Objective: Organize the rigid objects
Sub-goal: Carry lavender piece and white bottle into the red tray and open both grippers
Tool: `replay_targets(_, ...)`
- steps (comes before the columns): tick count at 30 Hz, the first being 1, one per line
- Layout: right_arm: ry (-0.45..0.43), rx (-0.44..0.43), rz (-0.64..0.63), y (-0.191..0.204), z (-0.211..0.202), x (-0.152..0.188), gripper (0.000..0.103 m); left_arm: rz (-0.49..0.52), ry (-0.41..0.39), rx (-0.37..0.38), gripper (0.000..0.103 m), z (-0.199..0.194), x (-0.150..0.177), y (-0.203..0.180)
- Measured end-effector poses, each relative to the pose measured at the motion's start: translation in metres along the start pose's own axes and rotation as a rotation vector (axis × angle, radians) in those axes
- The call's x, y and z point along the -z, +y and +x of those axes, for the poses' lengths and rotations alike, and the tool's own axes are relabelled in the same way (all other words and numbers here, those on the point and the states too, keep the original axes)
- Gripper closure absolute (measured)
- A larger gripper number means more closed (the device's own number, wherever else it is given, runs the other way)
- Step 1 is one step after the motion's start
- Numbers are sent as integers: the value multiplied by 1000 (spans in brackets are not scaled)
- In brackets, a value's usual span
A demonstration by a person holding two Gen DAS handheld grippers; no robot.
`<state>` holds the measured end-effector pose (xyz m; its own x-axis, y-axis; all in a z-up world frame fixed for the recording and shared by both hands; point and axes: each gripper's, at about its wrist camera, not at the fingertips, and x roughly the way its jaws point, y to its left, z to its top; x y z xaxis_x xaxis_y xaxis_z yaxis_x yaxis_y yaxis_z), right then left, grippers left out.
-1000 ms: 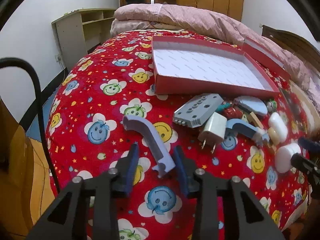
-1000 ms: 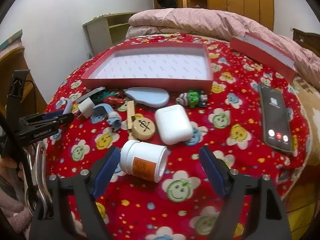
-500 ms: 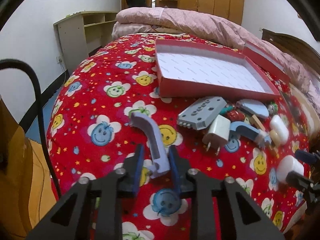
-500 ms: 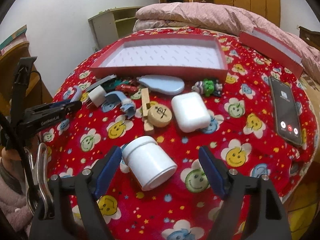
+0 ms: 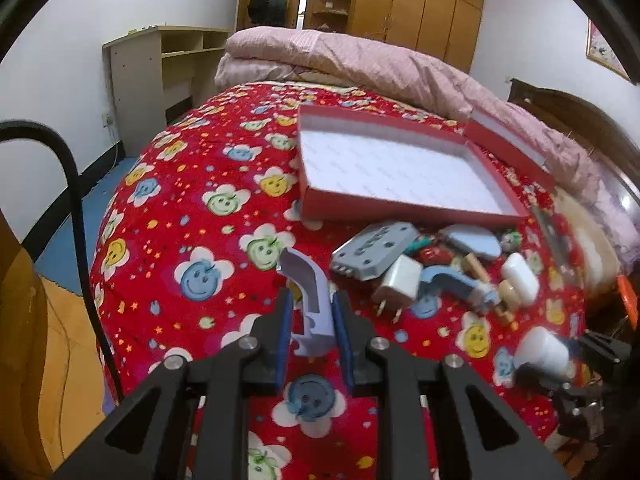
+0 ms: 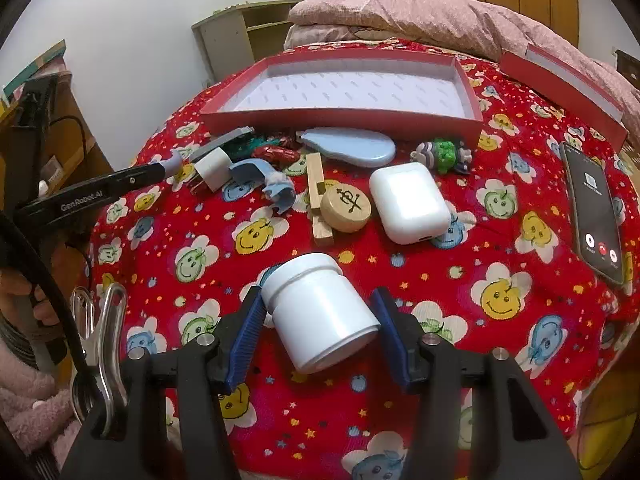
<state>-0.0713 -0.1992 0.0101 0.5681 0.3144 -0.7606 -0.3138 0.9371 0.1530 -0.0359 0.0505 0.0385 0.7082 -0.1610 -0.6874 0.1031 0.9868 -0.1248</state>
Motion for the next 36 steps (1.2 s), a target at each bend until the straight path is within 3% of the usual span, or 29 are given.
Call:
replay_targets(13, -51, -24, 13, -6, -13, -21, 48, 31, -60, 22, 82, -17, -29, -19)
replay_targets(24, -121, -27, -21, -17, -23, -76, 48, 81, -109, 23, 82, 1, -83, -50)
replay_targets(36, -143, 1, 27, -49, 12, -141, 48, 87, -91, 4, 82, 43, -124, -58)
